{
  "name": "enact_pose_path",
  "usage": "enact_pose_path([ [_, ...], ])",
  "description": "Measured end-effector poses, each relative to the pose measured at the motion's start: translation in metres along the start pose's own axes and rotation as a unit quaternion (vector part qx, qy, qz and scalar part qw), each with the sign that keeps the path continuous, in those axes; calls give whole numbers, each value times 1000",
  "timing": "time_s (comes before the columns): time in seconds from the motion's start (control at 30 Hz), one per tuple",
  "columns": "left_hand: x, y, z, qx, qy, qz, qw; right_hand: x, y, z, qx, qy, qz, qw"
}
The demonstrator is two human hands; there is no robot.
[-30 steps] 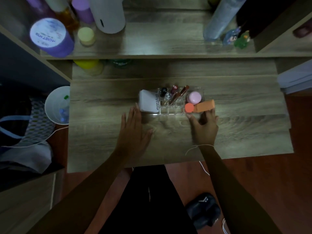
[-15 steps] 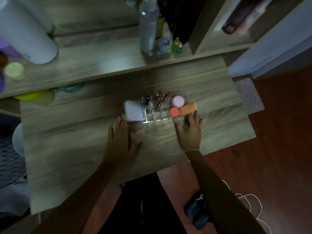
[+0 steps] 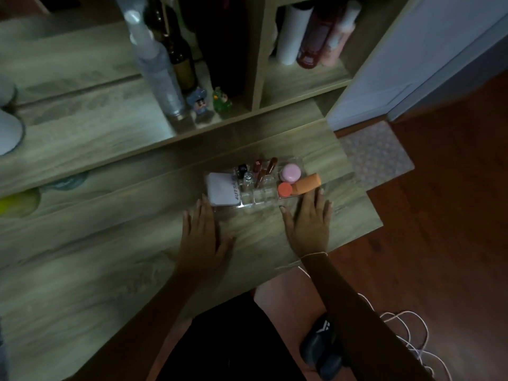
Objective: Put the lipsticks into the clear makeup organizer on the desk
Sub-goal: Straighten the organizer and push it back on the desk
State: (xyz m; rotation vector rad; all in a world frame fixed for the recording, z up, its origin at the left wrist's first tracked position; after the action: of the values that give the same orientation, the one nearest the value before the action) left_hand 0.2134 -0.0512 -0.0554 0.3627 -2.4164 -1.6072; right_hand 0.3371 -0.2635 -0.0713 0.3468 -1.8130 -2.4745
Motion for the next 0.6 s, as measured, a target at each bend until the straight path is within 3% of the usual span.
enact_pose_path([
  [0.6, -45, -21, -70, 12, 52, -14, 999, -79, 8, -44, 12, 21, 15, 1000],
])
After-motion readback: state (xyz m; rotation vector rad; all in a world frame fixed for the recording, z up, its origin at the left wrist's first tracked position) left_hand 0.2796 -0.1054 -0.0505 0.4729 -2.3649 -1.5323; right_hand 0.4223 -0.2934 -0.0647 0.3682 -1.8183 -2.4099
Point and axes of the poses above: each hand's wrist, its own x-axis away from the middle knuckle, its own y-axis out of the back of the hand, z = x × y, the point moved 2 cm from there along -x, towards the middle knuckle, and after that the axes turned 10 degrees about -z, right-handed, at the moved point
